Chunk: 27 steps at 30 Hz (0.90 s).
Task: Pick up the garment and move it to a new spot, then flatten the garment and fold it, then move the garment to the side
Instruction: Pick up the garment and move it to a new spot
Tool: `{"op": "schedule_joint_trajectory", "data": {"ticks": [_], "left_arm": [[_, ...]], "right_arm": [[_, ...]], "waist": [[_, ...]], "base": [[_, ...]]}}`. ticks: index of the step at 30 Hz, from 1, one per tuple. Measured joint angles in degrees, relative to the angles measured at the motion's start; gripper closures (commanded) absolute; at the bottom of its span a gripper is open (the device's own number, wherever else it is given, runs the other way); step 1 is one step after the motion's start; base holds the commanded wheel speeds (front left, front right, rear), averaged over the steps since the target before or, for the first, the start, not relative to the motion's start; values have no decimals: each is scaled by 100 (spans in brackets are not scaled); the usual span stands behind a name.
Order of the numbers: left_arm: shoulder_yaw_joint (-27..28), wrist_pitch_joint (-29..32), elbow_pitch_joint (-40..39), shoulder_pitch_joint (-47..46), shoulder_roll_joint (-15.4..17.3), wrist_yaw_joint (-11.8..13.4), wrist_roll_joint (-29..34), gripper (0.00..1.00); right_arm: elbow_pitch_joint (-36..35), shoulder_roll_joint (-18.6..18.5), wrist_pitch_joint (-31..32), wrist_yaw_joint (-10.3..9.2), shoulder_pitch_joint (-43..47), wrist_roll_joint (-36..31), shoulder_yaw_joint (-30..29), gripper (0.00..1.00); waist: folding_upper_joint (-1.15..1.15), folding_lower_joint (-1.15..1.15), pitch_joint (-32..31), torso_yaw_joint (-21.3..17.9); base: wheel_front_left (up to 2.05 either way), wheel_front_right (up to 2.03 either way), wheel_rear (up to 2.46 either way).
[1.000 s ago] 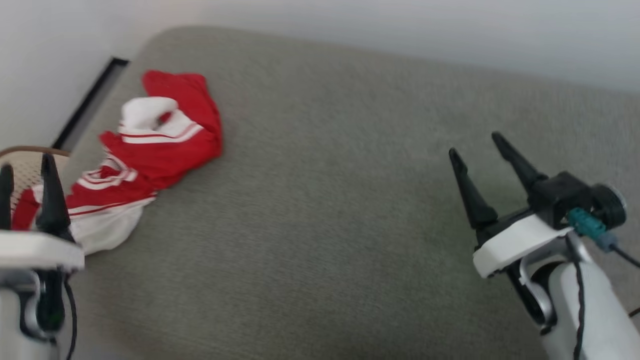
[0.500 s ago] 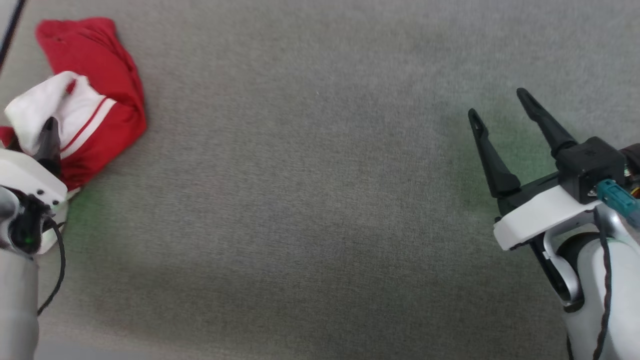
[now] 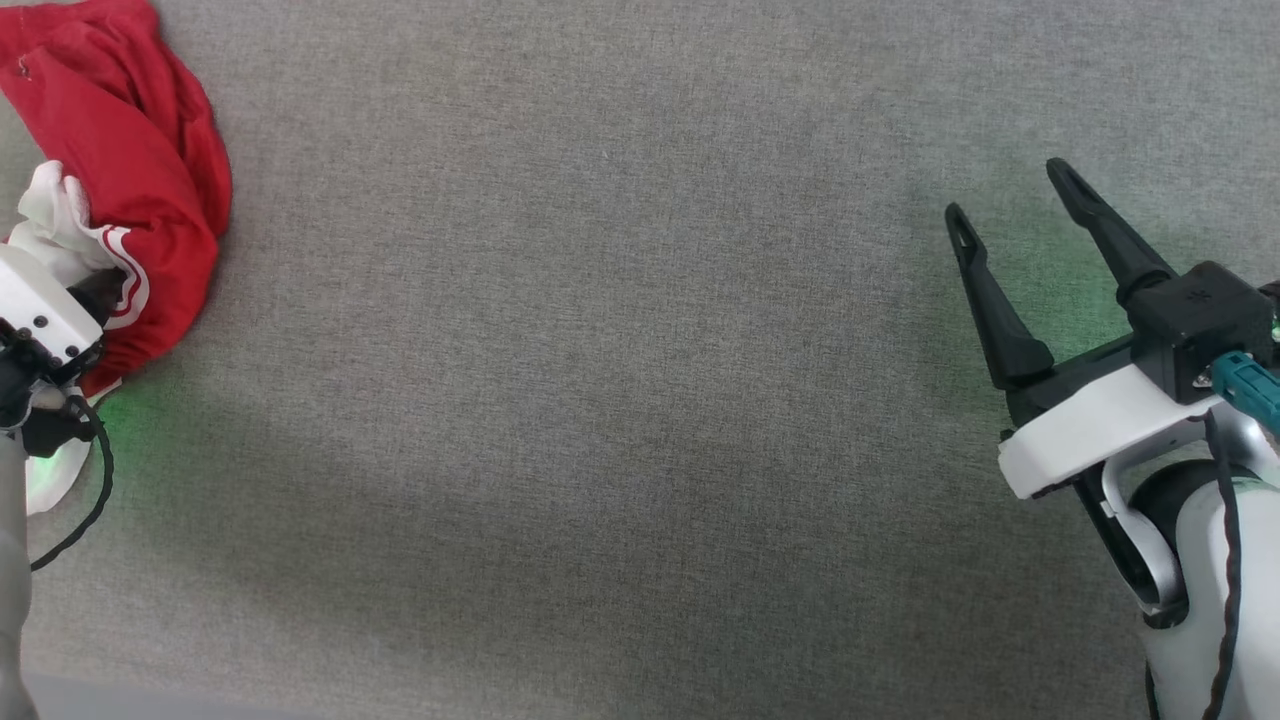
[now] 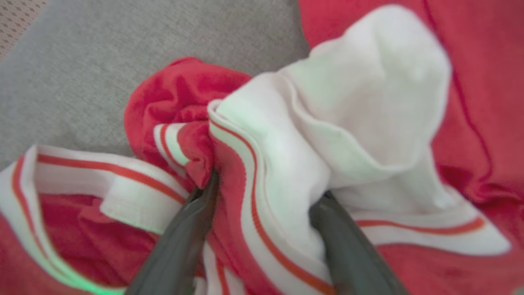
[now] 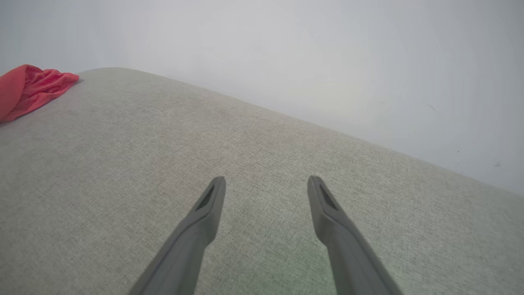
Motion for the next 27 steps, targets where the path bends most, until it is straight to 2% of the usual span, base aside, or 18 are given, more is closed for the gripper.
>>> {"op": "schedule_joint_trajectory", "data": {"ticks": [1, 2, 3, 13, 20, 27], "left_arm": [[-1, -2, 25, -12, 1, 0, -8, 0], [2, -68, 45, -16, 3, -15, -12, 62], [16, -194, 79, -6, 2, -18, -41, 100], [-355, -787, -130, 20, 194, -91, 105, 100], [-837, -1129, -1150, -4, 669, -92, 107, 100], [-1260, -1043, -2168, -36, 1263, -93, 14, 100]], "right_arm": [[-7, 0, 9, 0, -1, 1, 10, 0], [-14, 1, 16, 0, -1, 2, 13, 0], [-19, 3, 18, 0, -2, 3, 9, 0], [170, 132, -162, 0, 46, 80, -194, 0], [428, 296, -434, 0, 184, 155, -318, 0], [671, 472, -702, 0, 271, 231, -416, 0]], "waist": [[0, 0, -4, -3], [0, 0, -8, -5], [0, 0, -13, -4], [0, 0, -360, 106], [-1, 0, -872, 231], [-1, 0, -1388, 312]], "base": [[0, 0, 0], [0, 0, 0], [0, 0, 0], [0, 0, 0], [0, 0, 0], [0, 0, 0]]}}
